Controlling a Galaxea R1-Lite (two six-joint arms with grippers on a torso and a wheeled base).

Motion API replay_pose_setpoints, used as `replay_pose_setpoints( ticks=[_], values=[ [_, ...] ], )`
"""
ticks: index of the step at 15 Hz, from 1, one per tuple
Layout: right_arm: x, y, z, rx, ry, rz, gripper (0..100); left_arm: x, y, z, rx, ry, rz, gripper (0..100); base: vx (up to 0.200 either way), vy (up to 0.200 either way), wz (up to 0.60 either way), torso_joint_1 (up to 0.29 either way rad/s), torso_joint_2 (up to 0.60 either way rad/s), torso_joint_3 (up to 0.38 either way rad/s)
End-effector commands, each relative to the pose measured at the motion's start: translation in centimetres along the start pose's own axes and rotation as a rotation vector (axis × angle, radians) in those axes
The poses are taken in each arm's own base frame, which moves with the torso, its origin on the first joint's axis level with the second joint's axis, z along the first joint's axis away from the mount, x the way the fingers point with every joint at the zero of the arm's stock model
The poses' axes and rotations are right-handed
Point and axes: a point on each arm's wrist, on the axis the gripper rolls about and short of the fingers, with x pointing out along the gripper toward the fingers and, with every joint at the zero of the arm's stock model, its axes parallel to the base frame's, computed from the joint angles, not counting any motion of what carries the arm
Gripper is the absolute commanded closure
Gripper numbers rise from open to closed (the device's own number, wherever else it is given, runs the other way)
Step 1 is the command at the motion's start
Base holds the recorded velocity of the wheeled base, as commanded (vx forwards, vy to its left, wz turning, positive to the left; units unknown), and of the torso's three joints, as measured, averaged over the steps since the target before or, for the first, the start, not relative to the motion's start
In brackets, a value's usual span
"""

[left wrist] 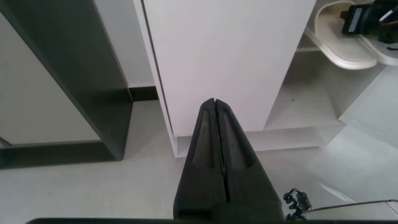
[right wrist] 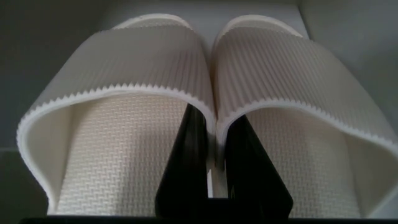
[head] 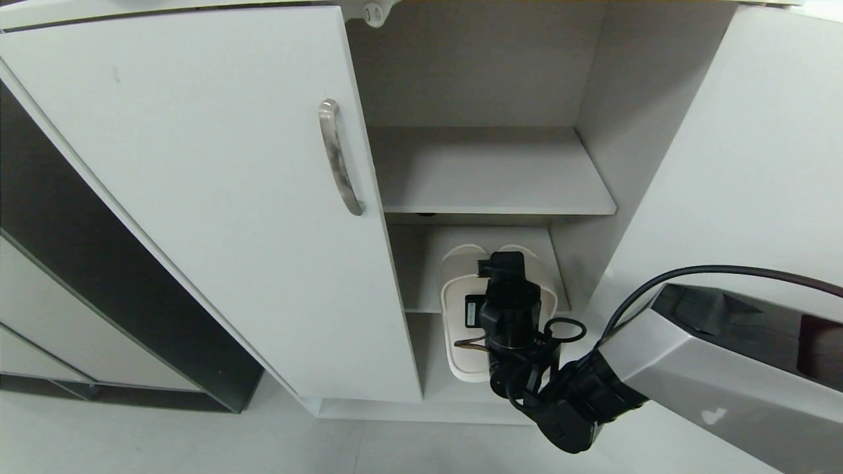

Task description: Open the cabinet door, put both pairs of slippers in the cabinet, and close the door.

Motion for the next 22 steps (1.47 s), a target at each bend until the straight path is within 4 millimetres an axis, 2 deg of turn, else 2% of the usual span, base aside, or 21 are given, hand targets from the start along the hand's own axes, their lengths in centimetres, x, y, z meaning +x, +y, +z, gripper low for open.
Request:
replay_pose_setpoints(
  ticks=[1, 4, 6, 11, 17, 22],
  values=[
    [0.5, 0.0, -0.9, -0.011, 0.009, -0.002, 100, 0.0, 0.0, 0.0, -0.001, 0.002, 0.000, 100, 0.000, 0.000, 0.00, 0.000, 0.00, 0.000],
    [2.6, 0.0, -1.1, 0.010, -0.013, -0.013, 100, 0.0, 0.0, 0.0, -0.001, 0.002, 0.000, 100, 0.000, 0.000, 0.00, 0.000, 0.00, 0.000],
    [3.9, 0.7, -1.3, -0.004, -0.028, -0.016, 100, 0.0, 0.0, 0.0, -0.001, 0.002, 0.000, 100, 0.000, 0.000, 0.00, 0.000, 0.00, 0.000],
    [6.7, 1.2, 0.4, 0.006, -0.046, -0.048, 100, 0.0, 0.0, 0.0, -0.003, 0.002, 0.001, 100, 0.000, 0.000, 0.00, 0.000, 0.00, 0.000],
    [10.4, 1.6, 0.7, -0.010, -0.091, -0.090, 100, 0.0, 0.0, 0.0, -0.003, 0.002, 0.001, 100, 0.000, 0.000, 0.00, 0.000, 0.00, 0.000],
    [10.9, 1.5, 1.4, -0.014, -0.086, -0.097, 100, 0.0, 0.0, 0.0, -0.003, 0.002, 0.001, 100, 0.000, 0.000, 0.00, 0.000, 0.00, 0.000]
  ],
)
